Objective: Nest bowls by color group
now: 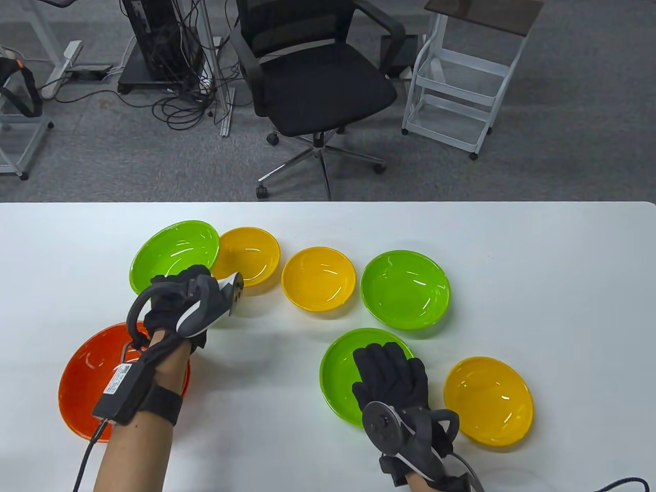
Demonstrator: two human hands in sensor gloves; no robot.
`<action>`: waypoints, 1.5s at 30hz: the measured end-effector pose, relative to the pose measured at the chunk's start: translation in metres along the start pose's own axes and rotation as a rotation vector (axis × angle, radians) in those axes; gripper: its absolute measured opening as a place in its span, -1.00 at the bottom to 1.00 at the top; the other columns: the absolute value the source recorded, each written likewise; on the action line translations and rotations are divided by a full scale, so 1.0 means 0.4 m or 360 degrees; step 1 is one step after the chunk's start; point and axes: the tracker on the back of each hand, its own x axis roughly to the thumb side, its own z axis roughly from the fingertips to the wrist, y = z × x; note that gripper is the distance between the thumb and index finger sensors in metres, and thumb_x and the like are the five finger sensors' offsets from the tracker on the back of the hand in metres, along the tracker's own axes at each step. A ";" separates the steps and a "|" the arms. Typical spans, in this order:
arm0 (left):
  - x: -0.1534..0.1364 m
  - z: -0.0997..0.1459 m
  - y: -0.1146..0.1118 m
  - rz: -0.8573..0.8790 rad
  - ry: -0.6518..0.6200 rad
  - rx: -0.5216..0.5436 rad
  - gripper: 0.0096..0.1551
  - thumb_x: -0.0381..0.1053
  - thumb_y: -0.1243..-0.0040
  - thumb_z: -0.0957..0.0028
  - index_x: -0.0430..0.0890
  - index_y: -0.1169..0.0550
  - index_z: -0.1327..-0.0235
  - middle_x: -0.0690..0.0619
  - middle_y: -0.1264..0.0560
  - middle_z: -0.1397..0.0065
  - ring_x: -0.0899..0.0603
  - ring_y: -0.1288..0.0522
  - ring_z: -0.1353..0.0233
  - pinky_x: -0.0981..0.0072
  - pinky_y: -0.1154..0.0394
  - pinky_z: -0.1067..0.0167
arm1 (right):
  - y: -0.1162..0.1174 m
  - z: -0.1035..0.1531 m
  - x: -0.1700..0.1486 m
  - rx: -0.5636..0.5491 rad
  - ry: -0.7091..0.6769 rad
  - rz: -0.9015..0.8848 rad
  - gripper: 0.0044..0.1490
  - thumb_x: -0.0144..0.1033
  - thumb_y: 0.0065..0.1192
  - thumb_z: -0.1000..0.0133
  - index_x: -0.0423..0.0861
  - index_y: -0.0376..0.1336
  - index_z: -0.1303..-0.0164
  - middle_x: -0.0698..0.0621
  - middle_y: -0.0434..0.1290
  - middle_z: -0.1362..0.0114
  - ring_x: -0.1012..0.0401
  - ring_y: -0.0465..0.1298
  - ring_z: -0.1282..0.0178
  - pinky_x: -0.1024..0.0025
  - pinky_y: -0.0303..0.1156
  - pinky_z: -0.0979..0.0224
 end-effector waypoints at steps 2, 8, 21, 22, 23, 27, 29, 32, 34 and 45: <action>0.006 0.034 0.040 -0.0008 -0.0070 0.0108 -0.49 0.12 -0.15 -0.09 -0.04 -0.54 -0.25 0.04 -0.74 -0.17 -0.05 -0.80 -0.18 0.07 -0.65 -0.32 | -0.003 -0.001 -0.006 -0.0012 0.0014 -0.0004 -0.25 0.03 0.10 -0.19 0.17 0.01 -0.60 0.11 0.17 -0.74 0.05 0.14 -0.79 -0.15 0.10 -0.72; 0.083 0.180 0.159 0.0089 -0.0400 0.0487 -0.51 0.11 -0.17 -0.07 0.00 -0.55 -0.24 0.04 -0.74 -0.18 -0.08 -0.79 -0.18 -0.05 -0.59 -0.38 | -0.016 -0.005 -0.037 -0.0055 0.0085 -0.0076 -0.19 0.04 0.10 -0.19 0.15 -0.06 -0.63 0.09 0.10 -0.76 0.03 0.10 -0.80 -0.15 0.09 -0.72; 0.318 0.411 0.229 0.0144 -0.1000 0.0821 -0.55 0.08 -0.12 -0.07 0.11 -0.52 -0.24 0.12 -0.71 -0.26 -0.08 -0.73 -0.34 -0.24 -0.44 -0.50 | -0.044 0.007 -0.016 -0.0146 -0.0073 0.0125 0.01 0.09 0.37 -0.03 0.22 -0.08 -0.62 0.15 0.03 -0.79 -0.01 0.01 -0.82 -0.18 0.05 -0.73; 0.326 0.417 0.226 0.0146 -0.0989 0.0842 -0.55 0.07 -0.13 -0.07 0.11 -0.52 -0.24 0.11 -0.71 -0.26 -0.09 -0.73 -0.33 -0.25 -0.43 -0.51 | -0.043 0.008 -0.014 -0.0130 -0.0093 0.0178 -0.11 0.08 0.37 -0.04 0.27 0.02 -0.55 0.21 0.11 -0.76 0.03 0.06 -0.82 -0.18 0.06 -0.73; 0.329 0.419 0.222 0.0127 -0.0973 0.0860 -0.55 0.07 -0.13 -0.06 0.12 -0.52 -0.24 0.12 -0.70 -0.27 -0.09 -0.73 -0.34 -0.25 -0.43 -0.51 | -0.040 0.008 -0.015 -0.0146 -0.0098 0.0209 -0.23 0.06 0.35 -0.04 0.30 0.11 -0.47 0.24 0.20 -0.72 0.07 0.13 -0.80 -0.16 0.09 -0.72; 0.330 0.411 0.186 0.0172 -0.0955 0.0847 -0.53 0.06 -0.11 -0.07 0.14 -0.48 -0.27 0.14 -0.67 -0.32 -0.10 -0.69 -0.41 -0.26 -0.41 -0.52 | -0.025 0.003 -0.010 -0.0101 -0.0134 0.0254 -0.52 0.03 0.36 0.00 0.34 0.33 -0.15 0.36 0.42 -0.53 0.16 0.27 -0.74 -0.05 0.20 -0.72; 0.323 0.405 0.169 0.0245 -0.0947 0.0820 -0.52 0.06 -0.09 -0.08 0.14 -0.47 -0.29 0.14 -0.66 -0.34 -0.11 -0.67 -0.44 -0.25 -0.43 -0.50 | -0.024 0.002 -0.005 -0.0110 -0.0166 0.0285 -0.53 0.02 0.36 0.01 0.36 0.33 -0.13 0.38 0.43 -0.50 0.20 0.31 -0.71 0.02 0.24 -0.71; 0.306 0.390 0.147 0.0384 -0.0917 0.0734 -0.48 0.10 -0.02 -0.09 0.13 -0.42 -0.36 0.13 -0.61 -0.42 -0.16 -0.60 -0.53 -0.21 -0.44 -0.51 | -0.024 0.005 0.006 -0.0141 -0.0203 0.0321 -0.54 0.02 0.37 0.02 0.37 0.34 -0.10 0.39 0.44 -0.48 0.25 0.37 -0.66 0.08 0.29 -0.69; 0.291 0.385 0.136 0.0532 -0.0924 0.0682 -0.36 0.17 0.01 -0.09 0.08 -0.34 -0.47 0.08 -0.53 -0.53 -0.20 -0.51 -0.60 -0.25 -0.38 -0.54 | -0.027 0.006 0.010 -0.0153 -0.0208 0.0350 -0.55 0.02 0.37 0.03 0.37 0.35 -0.09 0.39 0.45 -0.48 0.27 0.40 -0.64 0.09 0.31 -0.68; 0.131 0.325 0.008 0.0836 -0.0488 0.0484 -0.16 0.27 0.06 -0.10 -0.05 -0.18 -0.62 -0.12 -0.31 -0.69 -0.40 -0.29 -0.68 -0.30 -0.29 -0.55 | -0.057 -0.051 -0.052 -0.0114 0.0053 0.0530 -0.53 -0.04 0.35 -0.02 0.33 0.33 -0.17 0.34 0.44 -0.51 0.22 0.40 -0.65 0.05 0.31 -0.69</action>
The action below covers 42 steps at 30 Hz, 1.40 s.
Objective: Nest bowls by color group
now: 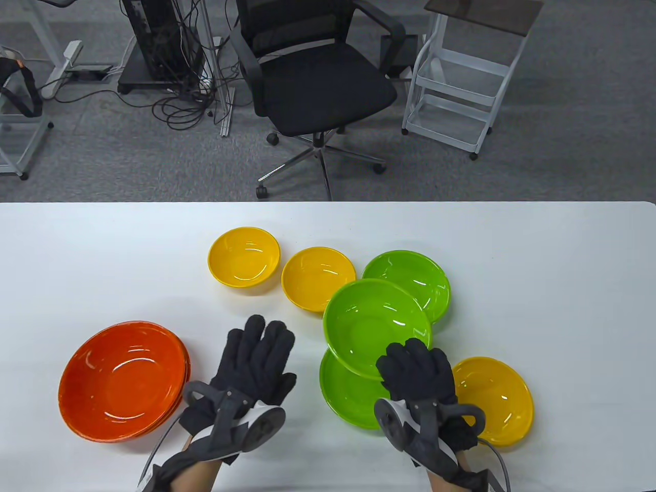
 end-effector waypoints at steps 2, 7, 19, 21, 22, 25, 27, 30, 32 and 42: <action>-0.041 0.004 -0.020 0.0028 0.0114 -0.0098 -0.15 0.28 0.07 -0.10 -0.07 -0.18 -0.62 -0.14 -0.32 -0.69 -0.42 -0.27 -0.68 -0.32 -0.27 -0.55 | 0.008 -0.036 -0.014 0.0068 0.0048 0.0094 -0.52 -0.06 0.34 -0.03 0.34 0.33 -0.18 0.34 0.43 -0.53 0.23 0.40 -0.66 0.06 0.30 -0.70; -0.113 0.019 -0.052 0.0076 0.0275 -0.0167 -0.14 0.28 0.09 -0.10 -0.11 -0.20 -0.62 -0.19 -0.33 -0.68 -0.45 -0.26 -0.67 -0.33 -0.25 -0.53 | 0.038 -0.124 -0.054 0.0213 0.0207 0.0207 -0.51 -0.07 0.30 -0.06 0.34 0.29 -0.23 0.34 0.40 -0.56 0.23 0.37 -0.69 0.06 0.28 -0.73; -0.128 0.014 -0.059 0.0093 0.0300 -0.0183 -0.14 0.30 0.09 -0.10 -0.08 -0.20 -0.63 -0.16 -0.33 -0.68 -0.42 -0.26 -0.68 -0.31 -0.25 -0.56 | 0.136 -0.220 -0.035 0.0346 0.0165 0.0460 -0.52 -0.06 0.28 -0.07 0.36 0.29 -0.22 0.36 0.38 -0.57 0.25 0.35 -0.70 0.07 0.26 -0.75; -0.131 0.013 -0.061 0.0104 0.0311 -0.0194 -0.13 0.30 0.09 -0.10 -0.08 -0.20 -0.63 -0.17 -0.33 -0.68 -0.43 -0.26 -0.68 -0.32 -0.25 -0.55 | 0.149 -0.226 -0.027 0.0372 0.0162 0.0484 -0.51 -0.06 0.28 -0.07 0.36 0.28 -0.23 0.36 0.38 -0.57 0.25 0.35 -0.70 0.08 0.26 -0.76; -0.131 0.013 -0.061 0.0107 0.0312 -0.0195 -0.14 0.30 0.09 -0.11 -0.08 -0.20 -0.63 -0.16 -0.33 -0.68 -0.43 -0.26 -0.68 -0.32 -0.24 -0.56 | 0.154 -0.228 -0.026 0.0379 0.0166 0.0488 -0.52 -0.05 0.28 -0.07 0.36 0.29 -0.22 0.37 0.38 -0.57 0.25 0.35 -0.71 0.09 0.26 -0.76; -0.132 0.013 -0.060 0.0111 0.0316 -0.0197 -0.16 0.28 0.09 -0.12 -0.08 -0.21 -0.63 -0.16 -0.35 -0.67 -0.41 -0.30 -0.67 -0.31 -0.28 -0.55 | 0.170 -0.228 -0.025 0.0396 0.0184 0.0473 -0.51 -0.05 0.27 -0.07 0.36 0.27 -0.24 0.36 0.37 -0.58 0.26 0.34 -0.71 0.10 0.26 -0.77; -0.134 0.013 -0.059 0.0120 0.0323 -0.0189 -0.17 0.27 0.10 -0.13 -0.08 -0.21 -0.63 -0.17 -0.35 -0.67 -0.41 -0.30 -0.67 -0.30 -0.28 -0.55 | 0.178 -0.227 -0.022 0.0431 0.0181 0.0475 -0.50 -0.05 0.26 -0.08 0.36 0.26 -0.25 0.36 0.36 -0.59 0.26 0.33 -0.72 0.10 0.25 -0.77; -0.132 0.012 -0.062 0.0121 0.0316 -0.0196 -0.17 0.27 0.10 -0.12 -0.08 -0.21 -0.63 -0.16 -0.35 -0.68 -0.41 -0.30 -0.67 -0.30 -0.28 -0.55 | 0.185 -0.231 -0.019 0.0472 0.0187 0.0490 -0.49 -0.05 0.21 -0.11 0.36 0.25 -0.30 0.34 0.33 -0.62 0.25 0.31 -0.74 0.10 0.23 -0.78; -0.129 0.011 -0.064 0.0119 0.0307 -0.0214 -0.16 0.28 0.09 -0.12 -0.08 -0.21 -0.63 -0.16 -0.35 -0.68 -0.41 -0.30 -0.67 -0.30 -0.28 -0.55 | 0.188 -0.234 -0.017 0.0543 0.0182 0.0484 -0.47 -0.07 0.18 -0.14 0.34 0.22 -0.36 0.32 0.30 -0.65 0.23 0.28 -0.76 0.08 0.20 -0.79; -0.122 0.011 -0.065 0.0100 0.0284 -0.0220 -0.14 0.29 0.08 -0.11 -0.08 -0.21 -0.63 -0.17 -0.35 -0.68 -0.41 -0.31 -0.67 -0.31 -0.29 -0.54 | 0.117 -0.200 -0.010 0.0510 0.0017 0.0592 -0.37 -0.09 0.18 -0.15 0.31 0.14 -0.46 0.26 0.21 -0.72 0.18 0.19 -0.79 0.03 0.12 -0.80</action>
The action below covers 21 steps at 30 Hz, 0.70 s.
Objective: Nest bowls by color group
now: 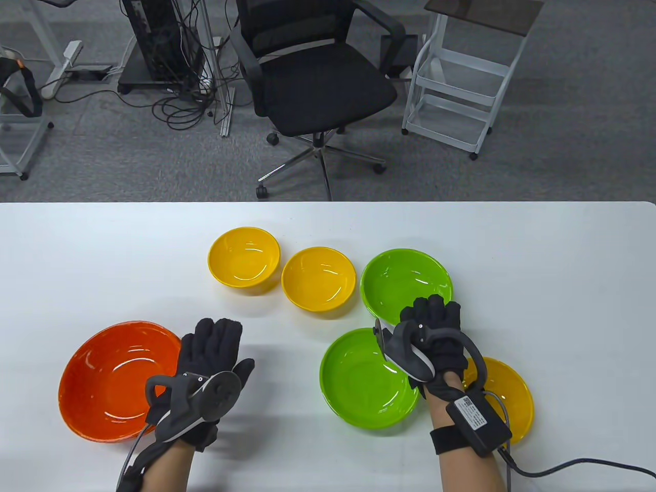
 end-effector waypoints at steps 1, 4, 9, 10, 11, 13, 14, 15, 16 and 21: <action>0.001 0.001 0.000 0.0000 -0.0003 0.0003 -0.15 0.29 0.08 -0.11 -0.08 -0.21 -0.63 -0.17 -0.35 -0.68 -0.41 -0.31 -0.67 -0.30 -0.29 -0.54 | -0.007 0.014 -0.003 -0.0043 -0.0021 -0.0003 -0.38 -0.09 0.18 -0.15 0.31 0.14 -0.46 0.26 0.22 -0.71 0.18 0.20 -0.79 0.03 0.13 -0.79; 0.006 0.002 0.001 -0.0005 -0.0016 0.0009 -0.14 0.29 0.08 -0.11 -0.09 -0.21 -0.63 -0.17 -0.35 -0.68 -0.42 -0.31 -0.67 -0.31 -0.28 -0.54 | -0.036 0.071 -0.007 -0.0131 -0.0104 -0.0004 -0.36 -0.06 0.19 -0.14 0.29 0.14 -0.46 0.24 0.22 -0.71 0.16 0.20 -0.78 0.02 0.14 -0.78; 0.015 0.004 0.004 -0.0012 -0.0034 0.0020 -0.14 0.29 0.08 -0.11 -0.09 -0.20 -0.63 -0.17 -0.34 -0.68 -0.42 -0.31 -0.67 -0.31 -0.28 -0.54 | -0.062 0.213 0.025 -0.0146 -0.0422 -0.0115 -0.21 0.20 0.06 -0.07 0.26 0.08 -0.56 0.19 0.16 -0.76 0.11 0.15 -0.81 -0.04 0.11 -0.79; 0.016 0.004 0.003 -0.0013 -0.0037 0.0016 -0.14 0.29 0.08 -0.11 -0.09 -0.20 -0.63 -0.17 -0.34 -0.68 -0.42 -0.31 -0.67 -0.31 -0.28 -0.54 | -0.060 0.245 0.038 -0.0144 -0.0486 -0.0134 -0.16 0.27 -0.02 -0.05 0.24 0.07 -0.58 0.17 0.14 -0.78 0.09 0.15 -0.82 -0.07 0.11 -0.78; 0.017 0.004 0.002 -0.0014 -0.0040 0.0013 -0.14 0.29 0.08 -0.11 -0.08 -0.21 -0.63 -0.17 -0.34 -0.68 -0.42 -0.31 -0.67 -0.31 -0.28 -0.54 | -0.055 0.271 0.053 -0.0145 -0.0523 -0.0161 -0.10 0.32 -0.06 -0.03 0.21 0.05 -0.61 0.15 0.13 -0.79 0.07 0.14 -0.82 -0.09 0.11 -0.78; 0.019 0.004 0.001 -0.0008 -0.0044 -0.0002 -0.14 0.30 0.08 -0.11 -0.08 -0.21 -0.63 -0.16 -0.35 -0.68 -0.41 -0.31 -0.67 -0.30 -0.28 -0.54 | -0.044 0.300 0.080 -0.0123 -0.0570 -0.0200 0.00 0.40 -0.09 0.01 0.18 -0.01 -0.66 0.12 0.07 -0.82 0.02 0.13 -0.83 -0.13 0.12 -0.78; 0.020 0.004 0.000 0.0003 -0.0044 -0.0009 -0.14 0.30 0.08 -0.11 -0.08 -0.21 -0.63 -0.16 -0.35 -0.68 -0.40 -0.32 -0.67 -0.30 -0.28 -0.54 | -0.036 0.307 0.097 -0.0091 -0.0573 -0.0218 0.04 0.42 -0.09 0.02 0.17 -0.03 -0.67 0.11 0.05 -0.83 0.01 0.11 -0.84 -0.14 0.12 -0.78; 0.021 0.004 -0.001 0.0008 -0.0044 -0.0014 -0.14 0.30 0.08 -0.11 -0.08 -0.21 -0.63 -0.16 -0.35 -0.68 -0.41 -0.31 -0.67 -0.31 -0.28 -0.54 | -0.027 0.306 0.110 -0.0053 -0.0572 -0.0236 0.06 0.43 -0.08 0.02 0.16 -0.04 -0.68 0.10 0.02 -0.83 -0.03 0.09 -0.84 -0.16 0.12 -0.77; 0.022 0.004 -0.002 0.0008 -0.0046 -0.0019 -0.14 0.30 0.08 -0.11 -0.09 -0.21 -0.63 -0.16 -0.35 -0.68 -0.41 -0.32 -0.66 -0.30 -0.28 -0.54 | -0.021 0.303 0.119 -0.0021 -0.0565 -0.0251 0.08 0.45 -0.06 0.03 0.16 -0.07 -0.69 0.09 -0.01 -0.84 -0.07 0.07 -0.84 -0.18 0.13 -0.76; 0.025 0.002 -0.005 0.0019 -0.0058 -0.0057 -0.13 0.31 0.07 -0.10 -0.08 -0.21 -0.63 -0.16 -0.35 -0.68 -0.41 -0.32 -0.66 -0.31 -0.29 -0.54 | 0.020 0.273 0.160 0.0225 -0.0543 -0.0454 0.10 0.40 0.03 0.01 0.12 -0.11 -0.70 0.04 -0.06 -0.84 -0.11 0.06 -0.83 -0.20 0.14 -0.74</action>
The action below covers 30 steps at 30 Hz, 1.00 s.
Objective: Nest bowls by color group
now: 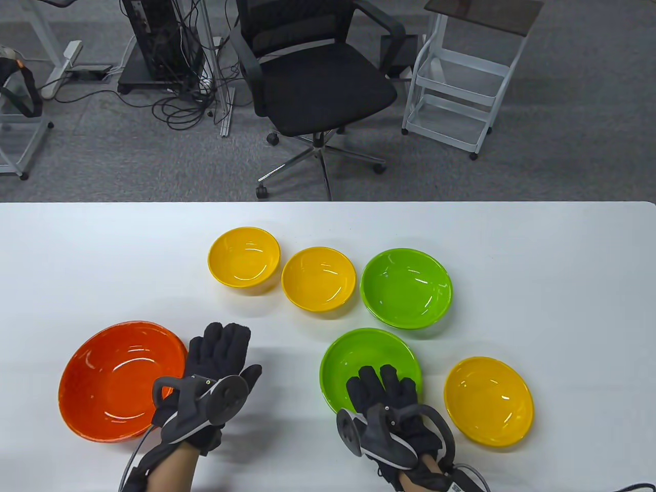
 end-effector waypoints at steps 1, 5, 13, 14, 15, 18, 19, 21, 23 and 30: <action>-0.002 -0.001 0.000 0.0014 0.0005 -0.0007 -0.13 0.31 0.05 -0.10 -0.07 -0.22 -0.63 -0.15 -0.35 -0.68 -0.41 -0.33 -0.66 -0.31 -0.29 -0.54 | 0.007 -0.003 0.004 0.0011 -0.0002 -0.0026 0.05 0.34 0.04 -0.03 0.14 -0.10 -0.69 0.04 -0.05 -0.84 -0.10 0.06 -0.83 -0.20 0.14 -0.74; -0.017 -0.007 -0.007 0.0093 0.0043 -0.0045 -0.11 0.32 0.04 -0.10 -0.08 -0.22 -0.64 -0.16 -0.35 -0.68 -0.41 -0.33 -0.66 -0.31 -0.30 -0.53 | 0.038 -0.013 0.027 0.0050 -0.0019 0.0071 -0.21 0.08 0.03 -0.17 0.25 -0.07 -0.63 0.09 0.00 -0.81 -0.02 0.15 -0.81 -0.15 0.19 -0.74; -0.018 -0.009 -0.008 0.0102 0.0046 -0.0067 -0.11 0.32 0.05 -0.10 -0.09 -0.21 -0.64 -0.17 -0.34 -0.69 -0.41 -0.32 -0.66 -0.31 -0.29 -0.54 | 0.023 0.011 0.030 -0.0108 -0.0067 -0.0009 -0.29 -0.11 0.13 -0.17 0.22 0.05 -0.57 0.14 0.18 -0.74 -0.01 0.36 -0.70 -0.06 0.40 -0.61; -0.017 -0.009 -0.008 0.0103 0.0046 -0.0061 -0.11 0.32 0.04 -0.10 -0.09 -0.21 -0.64 -0.18 -0.34 -0.69 -0.41 -0.32 -0.67 -0.31 -0.28 -0.54 | 0.012 0.020 0.028 -0.0145 -0.0078 -0.0063 -0.29 -0.12 0.13 -0.17 0.21 0.05 -0.57 0.14 0.19 -0.73 -0.01 0.37 -0.69 -0.06 0.42 -0.59; -0.016 -0.009 -0.008 0.0101 0.0044 -0.0060 -0.11 0.32 0.05 -0.10 -0.09 -0.21 -0.64 -0.18 -0.34 -0.69 -0.41 -0.32 -0.66 -0.31 -0.28 -0.54 | 0.000 0.026 0.025 -0.0188 -0.0076 -0.0094 -0.29 -0.12 0.14 -0.17 0.20 0.06 -0.57 0.14 0.19 -0.73 -0.02 0.38 -0.68 -0.05 0.43 -0.59; -0.011 -0.008 -0.009 0.0087 0.0030 -0.0060 -0.11 0.32 0.04 -0.10 -0.09 -0.21 -0.64 -0.18 -0.34 -0.68 -0.42 -0.32 -0.66 -0.32 -0.28 -0.53 | -0.044 0.033 0.003 -0.0312 -0.0013 -0.0118 -0.29 -0.12 0.14 -0.17 0.21 0.06 -0.57 0.15 0.20 -0.73 0.00 0.38 -0.69 -0.06 0.42 -0.59; -0.008 -0.008 -0.009 0.0075 0.0020 -0.0064 -0.11 0.32 0.04 -0.10 -0.09 -0.22 -0.64 -0.18 -0.34 -0.68 -0.42 -0.32 -0.66 -0.32 -0.29 -0.53 | -0.065 0.031 -0.013 -0.0346 0.0037 -0.0119 -0.29 -0.12 0.14 -0.17 0.22 0.06 -0.57 0.15 0.19 -0.73 0.01 0.37 -0.69 -0.07 0.41 -0.60; -0.004 -0.007 -0.007 0.0056 0.0024 -0.0064 -0.11 0.32 0.04 -0.09 -0.09 -0.22 -0.63 -0.19 -0.35 -0.68 -0.42 -0.33 -0.65 -0.32 -0.29 -0.52 | -0.099 0.021 -0.046 -0.0385 0.0107 -0.0117 -0.30 -0.12 0.14 -0.18 0.22 0.06 -0.57 0.16 0.19 -0.73 0.01 0.37 -0.69 -0.08 0.40 -0.61; -0.004 -0.006 -0.002 0.0070 0.0019 -0.0057 -0.10 0.33 0.04 -0.09 -0.10 -0.22 -0.64 -0.19 -0.35 -0.68 -0.42 -0.33 -0.65 -0.32 -0.29 -0.52 | -0.127 0.008 -0.082 -0.0394 0.0193 -0.0125 -0.30 -0.12 0.14 -0.18 0.22 0.05 -0.57 0.16 0.18 -0.74 0.01 0.35 -0.71 -0.09 0.38 -0.63; -0.007 -0.008 -0.002 0.0080 0.0034 -0.0050 -0.11 0.33 0.04 -0.10 -0.09 -0.23 -0.63 -0.18 -0.36 -0.68 -0.42 -0.33 -0.65 -0.33 -0.29 -0.52 | -0.161 -0.062 -0.177 -0.0305 0.0491 -0.0123 -0.30 -0.10 0.09 -0.19 0.27 0.04 -0.58 0.21 0.16 -0.76 0.03 0.31 -0.75 -0.09 0.28 -0.70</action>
